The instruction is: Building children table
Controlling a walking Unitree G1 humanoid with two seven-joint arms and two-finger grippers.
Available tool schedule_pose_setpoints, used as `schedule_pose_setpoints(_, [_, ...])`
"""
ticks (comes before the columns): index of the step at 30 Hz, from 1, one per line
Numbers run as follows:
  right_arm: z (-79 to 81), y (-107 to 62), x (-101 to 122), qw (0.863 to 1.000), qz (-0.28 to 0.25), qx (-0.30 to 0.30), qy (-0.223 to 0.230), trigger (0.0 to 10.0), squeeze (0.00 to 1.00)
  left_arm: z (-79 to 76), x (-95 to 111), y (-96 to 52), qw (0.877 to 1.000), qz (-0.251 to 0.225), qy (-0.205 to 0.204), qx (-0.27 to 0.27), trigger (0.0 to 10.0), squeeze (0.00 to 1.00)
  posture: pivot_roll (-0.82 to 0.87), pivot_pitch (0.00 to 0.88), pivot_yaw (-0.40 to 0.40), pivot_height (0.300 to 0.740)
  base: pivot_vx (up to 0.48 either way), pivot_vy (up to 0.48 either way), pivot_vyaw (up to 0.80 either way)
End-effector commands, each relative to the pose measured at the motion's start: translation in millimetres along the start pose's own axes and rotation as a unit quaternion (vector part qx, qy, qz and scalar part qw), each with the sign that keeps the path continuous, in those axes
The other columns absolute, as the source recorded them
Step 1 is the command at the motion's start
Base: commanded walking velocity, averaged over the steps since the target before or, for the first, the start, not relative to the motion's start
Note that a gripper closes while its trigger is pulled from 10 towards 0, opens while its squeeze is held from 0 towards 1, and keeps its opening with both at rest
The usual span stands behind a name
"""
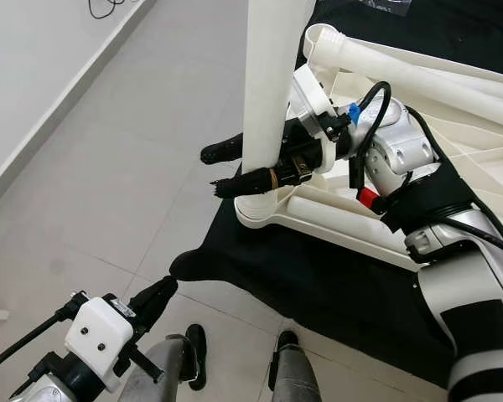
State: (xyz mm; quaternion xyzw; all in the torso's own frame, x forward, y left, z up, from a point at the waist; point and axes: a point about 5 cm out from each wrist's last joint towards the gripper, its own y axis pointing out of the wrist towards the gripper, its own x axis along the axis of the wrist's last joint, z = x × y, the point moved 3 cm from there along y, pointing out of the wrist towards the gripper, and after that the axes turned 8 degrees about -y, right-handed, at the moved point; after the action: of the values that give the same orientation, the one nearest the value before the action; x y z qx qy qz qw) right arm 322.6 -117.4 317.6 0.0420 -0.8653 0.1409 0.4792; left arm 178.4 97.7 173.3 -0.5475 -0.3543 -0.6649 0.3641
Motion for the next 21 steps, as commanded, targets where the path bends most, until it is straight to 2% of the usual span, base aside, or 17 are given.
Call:
schedule_pose_setpoints(1, [6.2,6.4,-7.5,1.0,0.008,0.023,0.007,10.0,0.0,-2.6,-7.1,-1.4,1.0,0.014,-0.009,-0.002,10.0,0.0,0.18,0.395,0.045,0.74,0.0,0.0,0.0])
schedule_pose_setpoints(21, [7.6,1.1,-8.7,1.0,0.001,-0.003,0.017,10.0,0.0,-0.9,-8.5,1.9,1.0,0.011,-0.008,0.0,10.0,0.0,0.16,0.389,0.043,0.74,0.0,0.0,0.0])
